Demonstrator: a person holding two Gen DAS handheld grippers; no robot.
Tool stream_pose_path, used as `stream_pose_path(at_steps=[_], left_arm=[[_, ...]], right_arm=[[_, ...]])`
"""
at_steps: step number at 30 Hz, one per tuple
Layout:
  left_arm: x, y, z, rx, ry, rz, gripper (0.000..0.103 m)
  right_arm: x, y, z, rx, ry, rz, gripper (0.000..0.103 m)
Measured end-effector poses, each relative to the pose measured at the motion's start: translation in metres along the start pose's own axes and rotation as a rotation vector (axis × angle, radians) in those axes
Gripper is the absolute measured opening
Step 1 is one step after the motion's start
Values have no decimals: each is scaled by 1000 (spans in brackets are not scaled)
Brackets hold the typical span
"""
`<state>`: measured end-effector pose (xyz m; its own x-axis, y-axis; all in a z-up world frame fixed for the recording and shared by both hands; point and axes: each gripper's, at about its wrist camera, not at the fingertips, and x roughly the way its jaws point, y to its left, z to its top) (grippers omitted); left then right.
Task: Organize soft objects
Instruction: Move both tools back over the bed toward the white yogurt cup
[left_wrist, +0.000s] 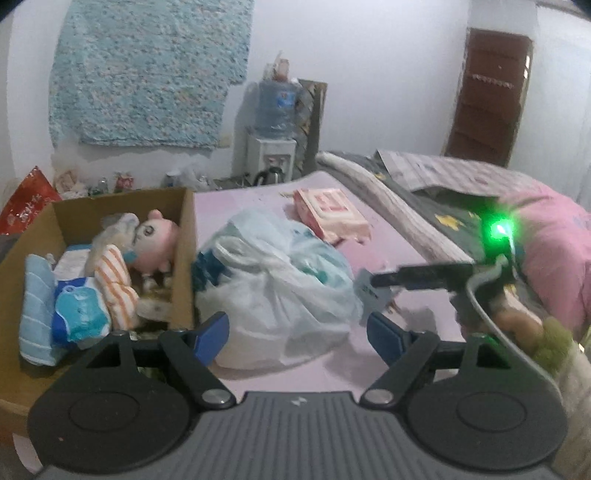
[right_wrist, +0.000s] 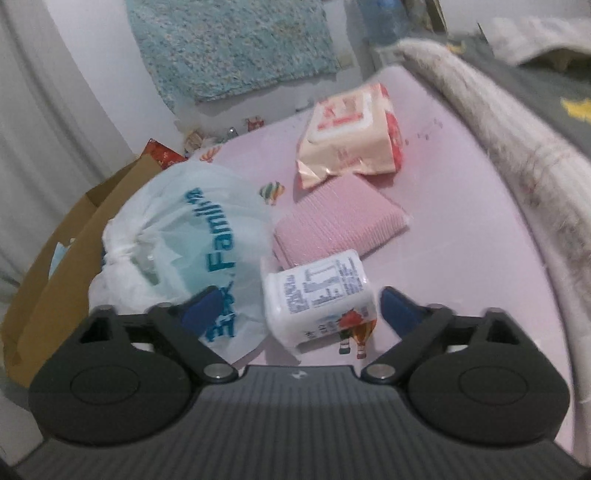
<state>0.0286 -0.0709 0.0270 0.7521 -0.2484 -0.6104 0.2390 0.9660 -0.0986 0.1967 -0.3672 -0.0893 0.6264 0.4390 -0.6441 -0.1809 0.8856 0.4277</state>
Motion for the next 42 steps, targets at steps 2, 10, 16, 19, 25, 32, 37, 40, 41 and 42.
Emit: stream_pose_path(at_steps=[2, 10, 16, 19, 25, 32, 37, 40, 41, 42], left_arm=[[2, -5, -6, 9, 13, 0, 83], [17, -25, -17, 14, 54, -43, 82], [25, -45, -23, 44, 75, -89, 82], [31, -56, -25, 57, 91, -113, 82], [52, -82, -31, 107, 137, -176, 83], [83, -109, -38, 158, 204, -222, 83], [100, -118, -38, 176, 228, -229, 83], [105, -118, -39, 169, 232, -203, 83], [106, -116, -39, 161, 230, -199, 83], [107, -115, -38, 154, 225, -196, 82]], right_arm=[[3, -10, -1, 59, 2, 8, 69], [-4, -52, -22, 334, 27, 177, 68], [-19, -59, -48, 475, 142, 312, 68], [-27, -53, -60, 508, 200, 341, 68], [-45, -59, -86, 668, 278, 379, 69], [-63, -80, -103, 845, 261, 398, 74], [-81, -90, -110, 851, 204, 365, 77], [-90, -91, -110, 828, 171, 366, 77], [-93, -92, -109, 819, 161, 368, 77], [-95, -90, -108, 803, 150, 375, 77]])
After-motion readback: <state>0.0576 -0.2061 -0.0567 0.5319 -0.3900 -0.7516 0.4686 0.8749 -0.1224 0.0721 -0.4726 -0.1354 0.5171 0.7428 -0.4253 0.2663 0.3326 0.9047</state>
